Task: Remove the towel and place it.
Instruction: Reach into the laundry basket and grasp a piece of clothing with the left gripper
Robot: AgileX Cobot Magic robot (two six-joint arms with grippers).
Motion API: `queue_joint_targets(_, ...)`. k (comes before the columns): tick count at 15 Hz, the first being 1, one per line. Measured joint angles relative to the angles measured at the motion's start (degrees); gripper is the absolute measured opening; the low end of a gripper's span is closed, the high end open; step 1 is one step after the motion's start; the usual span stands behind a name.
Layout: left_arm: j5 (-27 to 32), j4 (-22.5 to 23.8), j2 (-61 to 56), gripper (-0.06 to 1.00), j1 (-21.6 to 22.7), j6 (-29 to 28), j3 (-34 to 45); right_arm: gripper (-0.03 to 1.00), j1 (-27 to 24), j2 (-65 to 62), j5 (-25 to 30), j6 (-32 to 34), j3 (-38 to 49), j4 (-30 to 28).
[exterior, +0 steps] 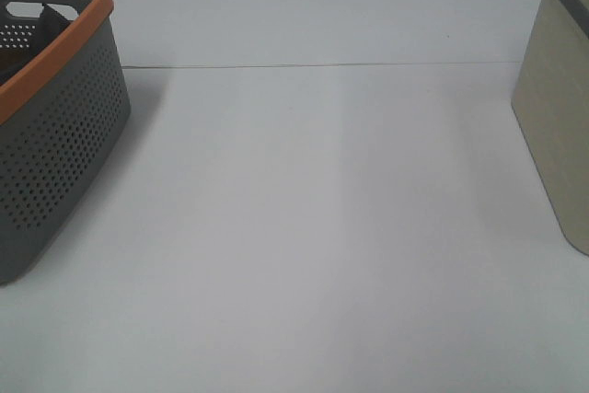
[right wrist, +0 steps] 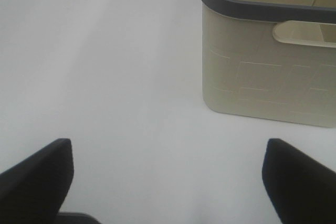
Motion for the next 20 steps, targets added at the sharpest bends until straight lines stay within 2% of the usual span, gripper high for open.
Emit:
queue_joint_targets(17,0.0,0.0,0.0,0.77,0.0,0.0,0.0,0.87,0.0,0.0,0.0,0.0,0.0,0.0)
queue_joint_targets(18,0.0,0.0,0.0,0.80,0.0,0.0,0.0,0.87,0.0,0.0,0.0,0.0,0.0,0.0)
queue_joint_targets(20,0.0,0.1,0.0,0.93,0.0,0.0,0.0,0.87,0.0,0.0,0.0,0.0,0.0,0.0)
